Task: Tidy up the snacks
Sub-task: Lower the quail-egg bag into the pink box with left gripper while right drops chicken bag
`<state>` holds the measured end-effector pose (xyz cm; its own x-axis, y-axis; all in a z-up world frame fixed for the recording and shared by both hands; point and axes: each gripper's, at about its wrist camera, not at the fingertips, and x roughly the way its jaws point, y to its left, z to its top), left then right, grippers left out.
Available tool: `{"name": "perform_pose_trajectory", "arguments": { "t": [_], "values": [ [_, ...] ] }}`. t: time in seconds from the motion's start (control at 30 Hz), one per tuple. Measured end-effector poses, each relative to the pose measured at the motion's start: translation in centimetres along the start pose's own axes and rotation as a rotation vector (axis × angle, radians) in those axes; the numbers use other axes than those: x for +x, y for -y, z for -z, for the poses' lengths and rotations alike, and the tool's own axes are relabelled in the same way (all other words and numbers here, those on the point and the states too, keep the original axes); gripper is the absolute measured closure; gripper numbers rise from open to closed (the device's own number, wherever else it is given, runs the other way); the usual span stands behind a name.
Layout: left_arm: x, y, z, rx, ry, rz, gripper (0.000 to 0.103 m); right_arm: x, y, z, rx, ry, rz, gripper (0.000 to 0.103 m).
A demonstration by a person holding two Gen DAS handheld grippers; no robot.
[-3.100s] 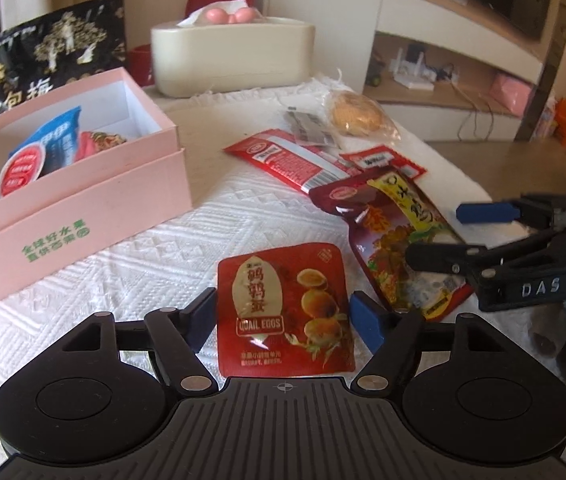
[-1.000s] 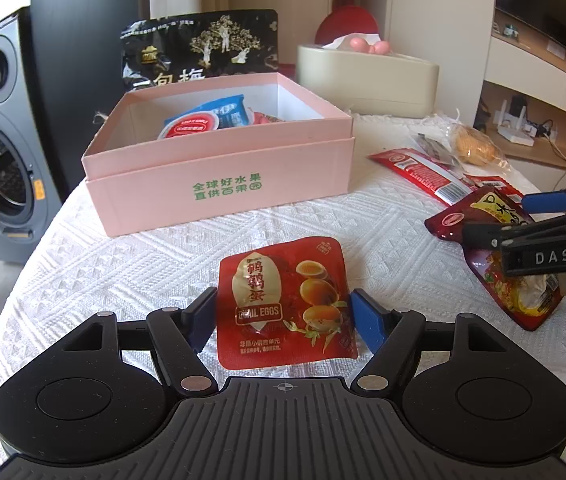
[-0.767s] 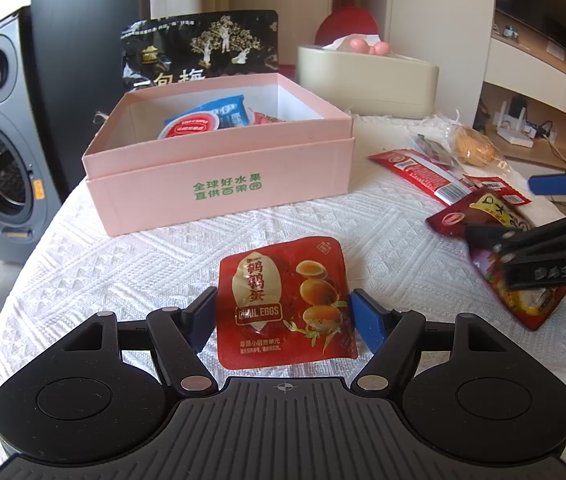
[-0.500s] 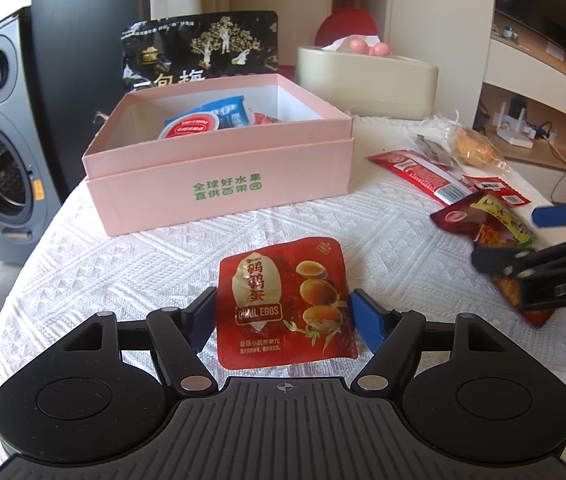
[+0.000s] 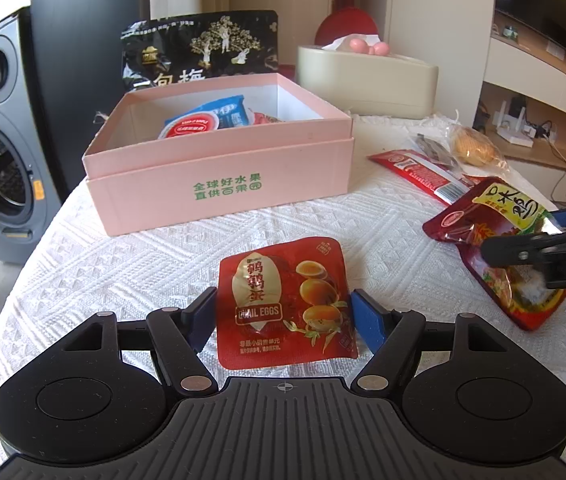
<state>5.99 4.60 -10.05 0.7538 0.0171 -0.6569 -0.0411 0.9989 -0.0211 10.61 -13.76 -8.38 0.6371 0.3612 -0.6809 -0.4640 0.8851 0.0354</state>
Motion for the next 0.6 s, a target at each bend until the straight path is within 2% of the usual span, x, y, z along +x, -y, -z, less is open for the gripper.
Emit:
{"name": "perform_pose_trajectory", "arguments": {
  "t": [0.03, 0.13, 0.23, 0.43, 0.6],
  "values": [
    [-0.1, -0.1, 0.0, -0.004, -0.004, 0.003, 0.027, -0.5, -0.1, -0.1, -0.002, 0.002, -0.016, 0.063],
    [-0.9, -0.7, -0.1, -0.047, -0.029, 0.058, 0.027, -2.5, -0.5, -0.5, -0.009, 0.019, -0.075, 0.078],
    [-2.3, -1.5, 0.2, -0.092, -0.029, 0.142, 0.028, -4.5, -0.8, -1.1, -0.022, 0.044, -0.137, 0.088],
    [-6.0, -2.9, -0.5, -0.124, 0.052, 0.15, 0.028, -7.5, -1.6, -3.0, -0.016, 0.1, -0.271, 0.09],
    [-7.1, -4.1, -1.3, -0.157, 0.073, 0.151, 0.028, -8.2, -2.4, -4.8, -0.025, 0.133, -0.302, 0.091]
  ]
}}
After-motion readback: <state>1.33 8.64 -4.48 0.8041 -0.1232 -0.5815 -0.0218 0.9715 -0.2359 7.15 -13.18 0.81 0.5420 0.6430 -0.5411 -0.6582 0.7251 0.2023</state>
